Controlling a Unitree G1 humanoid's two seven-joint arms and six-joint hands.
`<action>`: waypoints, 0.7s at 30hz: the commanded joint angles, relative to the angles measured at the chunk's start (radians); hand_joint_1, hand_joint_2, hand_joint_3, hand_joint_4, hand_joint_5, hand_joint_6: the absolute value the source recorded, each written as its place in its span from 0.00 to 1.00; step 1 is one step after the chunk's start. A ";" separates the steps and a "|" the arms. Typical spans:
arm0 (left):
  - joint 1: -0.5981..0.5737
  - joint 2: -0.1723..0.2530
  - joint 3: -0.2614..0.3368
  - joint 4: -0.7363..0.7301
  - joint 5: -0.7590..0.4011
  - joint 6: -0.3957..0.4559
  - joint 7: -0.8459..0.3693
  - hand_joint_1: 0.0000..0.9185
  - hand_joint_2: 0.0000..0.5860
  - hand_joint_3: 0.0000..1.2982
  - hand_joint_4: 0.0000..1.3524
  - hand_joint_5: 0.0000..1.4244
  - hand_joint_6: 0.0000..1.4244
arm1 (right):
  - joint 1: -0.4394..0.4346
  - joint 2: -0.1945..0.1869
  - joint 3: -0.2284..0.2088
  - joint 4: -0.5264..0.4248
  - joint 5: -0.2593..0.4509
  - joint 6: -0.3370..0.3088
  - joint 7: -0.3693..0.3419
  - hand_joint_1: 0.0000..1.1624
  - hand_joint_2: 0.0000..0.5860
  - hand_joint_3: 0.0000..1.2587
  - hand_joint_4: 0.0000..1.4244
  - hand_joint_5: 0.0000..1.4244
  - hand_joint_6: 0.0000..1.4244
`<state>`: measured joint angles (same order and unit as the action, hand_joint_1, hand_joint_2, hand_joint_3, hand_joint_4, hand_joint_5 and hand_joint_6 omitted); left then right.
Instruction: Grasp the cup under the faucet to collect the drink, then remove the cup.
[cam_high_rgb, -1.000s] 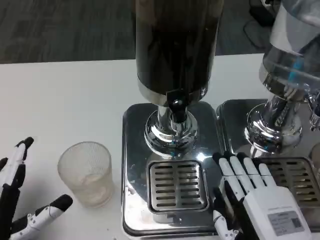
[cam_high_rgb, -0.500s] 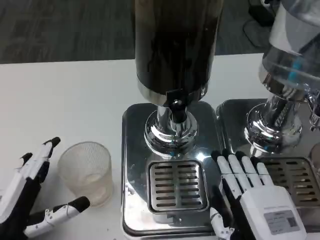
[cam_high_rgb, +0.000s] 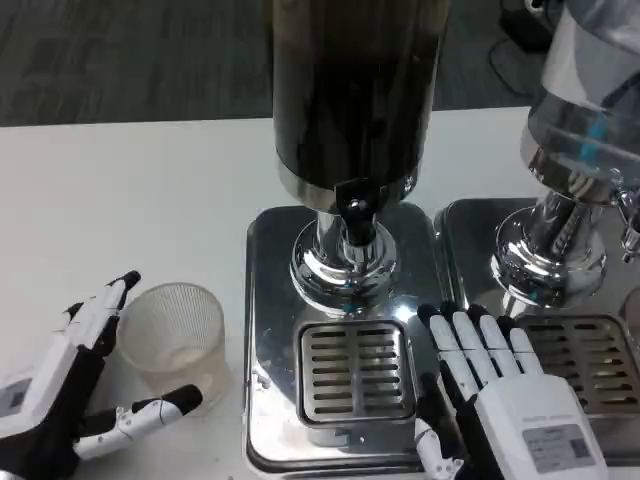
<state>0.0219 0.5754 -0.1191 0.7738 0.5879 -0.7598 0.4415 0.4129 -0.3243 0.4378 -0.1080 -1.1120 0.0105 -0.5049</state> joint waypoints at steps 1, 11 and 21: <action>-0.039 -0.015 -0.016 0.059 -0.018 -0.051 0.015 0.15 0.01 0.00 0.00 0.03 0.00 | 0.017 0.008 0.014 -0.027 -0.018 0.024 -0.005 0.03 0.91 0.02 0.00 0.00 0.00; -0.126 -0.067 -0.032 0.185 -0.078 -0.105 -0.037 0.17 0.02 0.00 0.00 0.07 0.01 | 0.023 0.013 0.032 -0.036 -0.019 0.043 -0.002 0.05 0.89 0.03 0.00 0.00 0.00; -0.165 -0.075 -0.056 0.227 -0.077 -0.146 -0.057 0.20 0.04 0.00 0.00 0.10 0.05 | 0.030 0.016 0.040 -0.044 -0.018 0.051 -0.001 0.05 0.88 0.03 0.00 0.00 0.00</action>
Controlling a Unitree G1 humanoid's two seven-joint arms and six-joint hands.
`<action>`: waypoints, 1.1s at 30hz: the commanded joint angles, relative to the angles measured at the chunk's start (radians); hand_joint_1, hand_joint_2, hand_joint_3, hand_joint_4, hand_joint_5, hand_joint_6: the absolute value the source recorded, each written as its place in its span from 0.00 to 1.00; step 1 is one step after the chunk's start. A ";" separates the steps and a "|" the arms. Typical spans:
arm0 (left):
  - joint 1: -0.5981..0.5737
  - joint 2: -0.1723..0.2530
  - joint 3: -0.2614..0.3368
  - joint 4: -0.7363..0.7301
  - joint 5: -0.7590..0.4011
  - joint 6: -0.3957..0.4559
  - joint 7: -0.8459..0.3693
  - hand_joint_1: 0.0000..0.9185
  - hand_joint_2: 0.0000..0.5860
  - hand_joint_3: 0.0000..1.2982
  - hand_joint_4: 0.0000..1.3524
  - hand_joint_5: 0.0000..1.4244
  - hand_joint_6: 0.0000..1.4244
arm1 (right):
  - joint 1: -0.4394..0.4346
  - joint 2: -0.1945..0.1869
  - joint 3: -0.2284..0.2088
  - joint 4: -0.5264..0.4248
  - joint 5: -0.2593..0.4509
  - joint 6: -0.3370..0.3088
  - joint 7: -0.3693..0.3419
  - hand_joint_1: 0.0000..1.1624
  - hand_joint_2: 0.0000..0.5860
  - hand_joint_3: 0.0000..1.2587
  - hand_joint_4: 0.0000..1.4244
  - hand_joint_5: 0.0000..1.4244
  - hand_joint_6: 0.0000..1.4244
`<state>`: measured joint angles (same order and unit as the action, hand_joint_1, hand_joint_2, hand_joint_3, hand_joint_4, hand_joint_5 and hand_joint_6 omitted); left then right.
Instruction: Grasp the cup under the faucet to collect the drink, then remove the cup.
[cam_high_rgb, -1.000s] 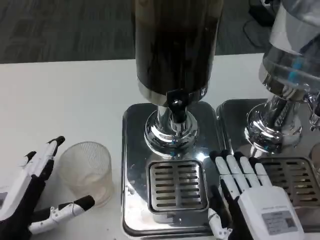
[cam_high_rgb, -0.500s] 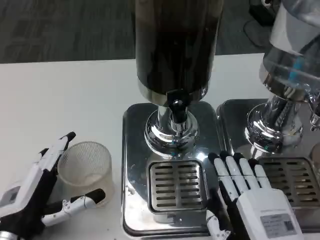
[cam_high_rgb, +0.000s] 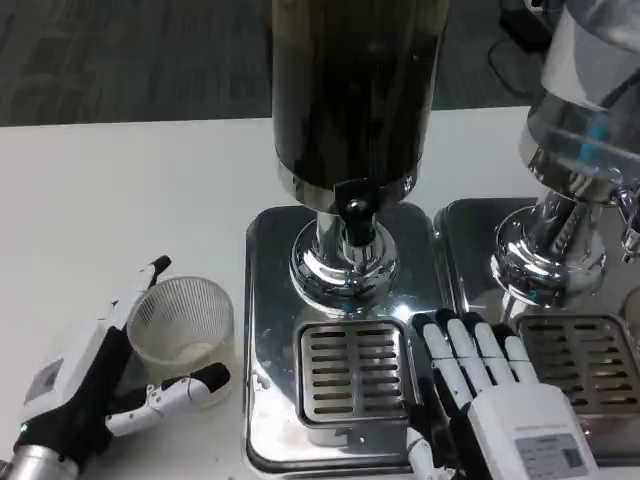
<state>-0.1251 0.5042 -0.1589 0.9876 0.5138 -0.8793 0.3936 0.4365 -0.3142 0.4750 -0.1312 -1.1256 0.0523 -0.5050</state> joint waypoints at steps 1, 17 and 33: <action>-0.019 -0.003 -0.017 0.015 -0.003 -0.030 -0.007 0.20 0.04 0.00 0.00 0.10 0.05 | 0.006 0.006 0.003 -0.020 -0.002 0.009 0.001 0.05 0.88 0.03 0.00 0.00 0.00; -0.010 0.003 -0.018 0.015 0.031 -0.079 0.141 0.51 0.24 0.17 0.20 0.37 0.30 | 0.009 0.013 0.012 -0.025 0.004 0.012 0.012 0.06 0.88 0.03 0.00 0.00 0.00; -0.012 -0.010 -0.006 -0.027 0.056 -0.132 0.284 0.51 0.26 0.21 0.24 0.43 0.35 | 0.000 -0.001 -0.010 -0.024 0.013 0.008 0.005 0.06 0.88 0.03 0.00 0.00 0.00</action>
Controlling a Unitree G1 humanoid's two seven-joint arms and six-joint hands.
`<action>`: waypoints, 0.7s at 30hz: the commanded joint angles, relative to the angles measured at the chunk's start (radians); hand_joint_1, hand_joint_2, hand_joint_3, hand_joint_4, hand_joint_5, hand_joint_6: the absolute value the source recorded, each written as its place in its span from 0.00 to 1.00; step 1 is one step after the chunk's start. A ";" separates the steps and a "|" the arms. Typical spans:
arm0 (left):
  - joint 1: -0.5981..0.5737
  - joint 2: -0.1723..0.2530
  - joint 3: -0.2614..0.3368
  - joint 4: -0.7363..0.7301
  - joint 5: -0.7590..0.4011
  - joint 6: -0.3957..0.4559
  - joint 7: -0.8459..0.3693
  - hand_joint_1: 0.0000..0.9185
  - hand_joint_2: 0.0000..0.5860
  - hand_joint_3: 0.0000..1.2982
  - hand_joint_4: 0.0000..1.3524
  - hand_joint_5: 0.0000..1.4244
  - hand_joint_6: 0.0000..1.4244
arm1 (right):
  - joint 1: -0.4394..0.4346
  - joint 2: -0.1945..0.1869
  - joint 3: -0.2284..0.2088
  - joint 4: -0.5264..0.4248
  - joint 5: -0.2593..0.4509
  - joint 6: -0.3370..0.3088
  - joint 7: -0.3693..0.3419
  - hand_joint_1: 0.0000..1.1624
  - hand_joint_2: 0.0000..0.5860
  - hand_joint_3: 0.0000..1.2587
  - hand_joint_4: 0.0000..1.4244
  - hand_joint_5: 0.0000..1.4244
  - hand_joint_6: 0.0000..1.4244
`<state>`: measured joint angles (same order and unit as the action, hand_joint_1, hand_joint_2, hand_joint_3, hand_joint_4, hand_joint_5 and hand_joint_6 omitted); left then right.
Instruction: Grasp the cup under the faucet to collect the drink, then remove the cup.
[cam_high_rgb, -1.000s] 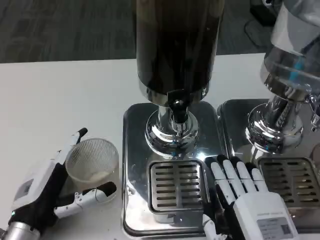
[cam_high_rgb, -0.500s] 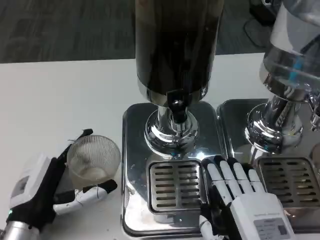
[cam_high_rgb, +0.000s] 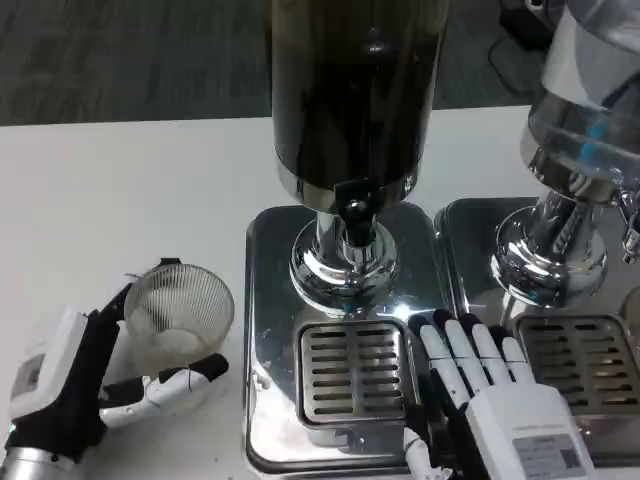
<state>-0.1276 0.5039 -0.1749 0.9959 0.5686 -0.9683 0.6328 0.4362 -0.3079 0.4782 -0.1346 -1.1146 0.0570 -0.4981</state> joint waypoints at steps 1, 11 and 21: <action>-0.013 -0.012 0.011 -0.042 0.002 -0.048 0.050 0.50 0.26 0.21 0.25 0.43 0.35 | 0.000 -0.008 -0.016 -0.020 0.004 0.003 -0.003 0.06 0.88 0.03 0.00 0.00 0.00; -0.079 -0.046 -0.026 -0.060 0.033 -0.076 0.013 0.49 0.27 0.22 0.25 0.43 0.35 | 0.038 -0.013 -0.075 -0.023 0.032 0.000 -0.049 0.06 0.88 0.03 0.00 0.00 0.00; -0.140 -0.079 -0.107 -0.044 0.054 -0.107 -0.075 0.48 0.27 0.22 0.25 0.43 0.35 | 0.090 0.014 -0.082 -0.060 0.013 0.025 -0.065 0.06 0.88 0.03 0.00 0.00 0.00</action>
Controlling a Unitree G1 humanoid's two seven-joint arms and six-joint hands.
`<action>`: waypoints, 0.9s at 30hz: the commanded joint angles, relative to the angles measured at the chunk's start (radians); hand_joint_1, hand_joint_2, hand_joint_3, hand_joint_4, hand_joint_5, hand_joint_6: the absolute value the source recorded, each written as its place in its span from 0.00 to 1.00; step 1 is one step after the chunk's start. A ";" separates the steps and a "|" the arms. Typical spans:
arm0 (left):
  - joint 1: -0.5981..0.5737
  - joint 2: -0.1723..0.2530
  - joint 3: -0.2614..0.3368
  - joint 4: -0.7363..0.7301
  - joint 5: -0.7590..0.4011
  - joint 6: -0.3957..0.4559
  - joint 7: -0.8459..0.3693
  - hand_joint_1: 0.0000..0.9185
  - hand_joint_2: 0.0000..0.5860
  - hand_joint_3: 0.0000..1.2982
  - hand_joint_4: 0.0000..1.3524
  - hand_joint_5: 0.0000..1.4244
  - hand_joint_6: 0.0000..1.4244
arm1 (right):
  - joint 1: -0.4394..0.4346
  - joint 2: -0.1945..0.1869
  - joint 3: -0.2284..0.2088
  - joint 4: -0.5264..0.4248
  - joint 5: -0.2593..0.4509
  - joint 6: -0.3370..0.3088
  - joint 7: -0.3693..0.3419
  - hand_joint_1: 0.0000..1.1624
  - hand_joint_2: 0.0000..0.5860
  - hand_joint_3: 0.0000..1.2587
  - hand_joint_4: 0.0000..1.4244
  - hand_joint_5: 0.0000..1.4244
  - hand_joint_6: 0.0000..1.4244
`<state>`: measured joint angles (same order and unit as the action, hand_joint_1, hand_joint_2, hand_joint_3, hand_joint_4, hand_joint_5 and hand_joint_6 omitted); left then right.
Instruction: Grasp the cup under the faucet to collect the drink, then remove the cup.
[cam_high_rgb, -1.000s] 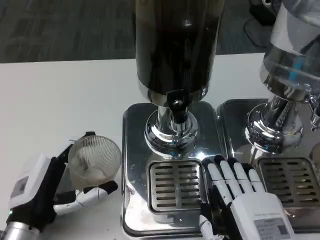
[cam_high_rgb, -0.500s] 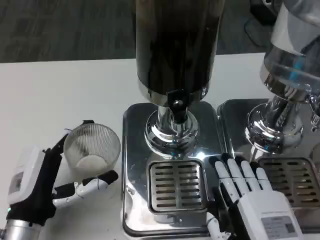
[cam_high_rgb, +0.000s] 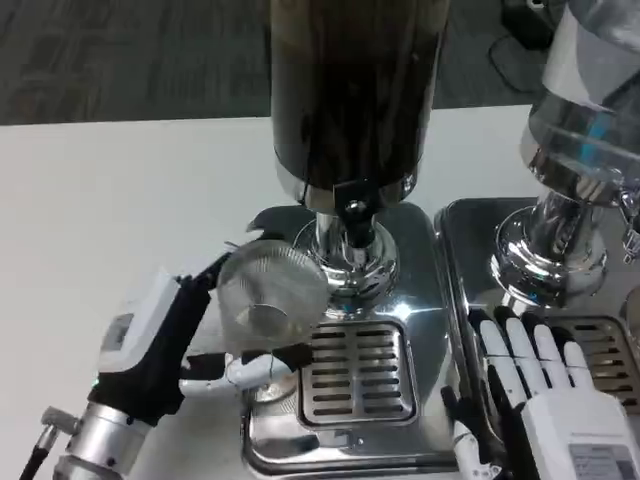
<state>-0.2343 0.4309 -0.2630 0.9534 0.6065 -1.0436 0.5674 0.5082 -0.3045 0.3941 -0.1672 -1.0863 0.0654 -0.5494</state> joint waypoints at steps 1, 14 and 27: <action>-0.036 -0.009 -0.025 0.000 0.019 -0.032 -0.011 0.48 0.27 0.22 0.25 0.43 0.35 | 0.025 0.012 0.003 -0.035 -0.018 0.019 -0.012 0.06 0.88 0.03 0.00 0.00 0.00; -0.131 -0.097 -0.093 0.078 0.049 -0.009 -0.029 0.45 0.26 0.22 0.25 0.42 0.32 | 0.073 0.018 -0.013 -0.094 -0.030 0.044 -0.001 0.06 0.88 0.03 0.00 0.00 0.00; -0.191 -0.144 -0.145 0.178 0.048 0.037 -0.050 0.41 0.24 0.21 0.23 0.41 0.30 | 0.073 0.022 -0.029 -0.098 -0.020 0.038 0.004 0.06 0.88 0.03 0.00 0.00 0.00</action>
<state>-0.4068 0.2986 -0.3927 1.1013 0.6445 -1.0304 0.5430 0.5837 -0.2843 0.3680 -0.2529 -1.1106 0.1052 -0.5489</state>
